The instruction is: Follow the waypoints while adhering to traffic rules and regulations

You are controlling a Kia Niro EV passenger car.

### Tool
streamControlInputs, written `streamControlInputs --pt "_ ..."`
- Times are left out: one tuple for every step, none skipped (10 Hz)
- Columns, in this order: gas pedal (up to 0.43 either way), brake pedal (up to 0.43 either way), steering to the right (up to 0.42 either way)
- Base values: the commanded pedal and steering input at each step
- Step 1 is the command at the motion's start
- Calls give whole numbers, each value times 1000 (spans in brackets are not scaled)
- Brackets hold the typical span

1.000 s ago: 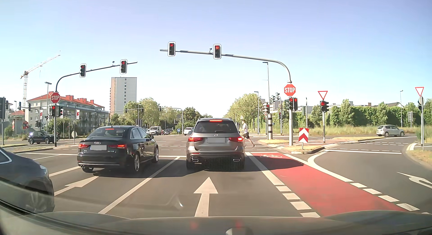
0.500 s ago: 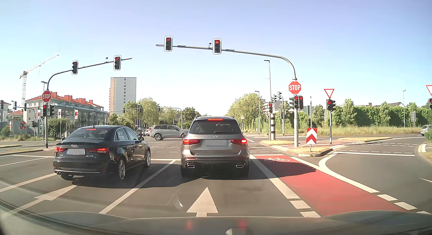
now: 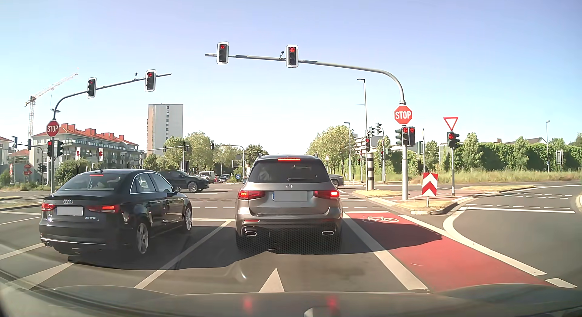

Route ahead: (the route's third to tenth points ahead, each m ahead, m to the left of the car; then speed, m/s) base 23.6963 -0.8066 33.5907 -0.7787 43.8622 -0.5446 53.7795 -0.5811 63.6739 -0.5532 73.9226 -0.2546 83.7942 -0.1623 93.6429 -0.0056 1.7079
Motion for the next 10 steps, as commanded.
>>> streamControlInputs --pt "0 183 0" --pt "0 177 0" --pt "0 171 0" --pt "0 171 0" --pt "0 171 0" --pt "0 165 0" --pt "0 165 0" --pt "0 171 0" --pt "0 177 0" --pt "0 189 0"
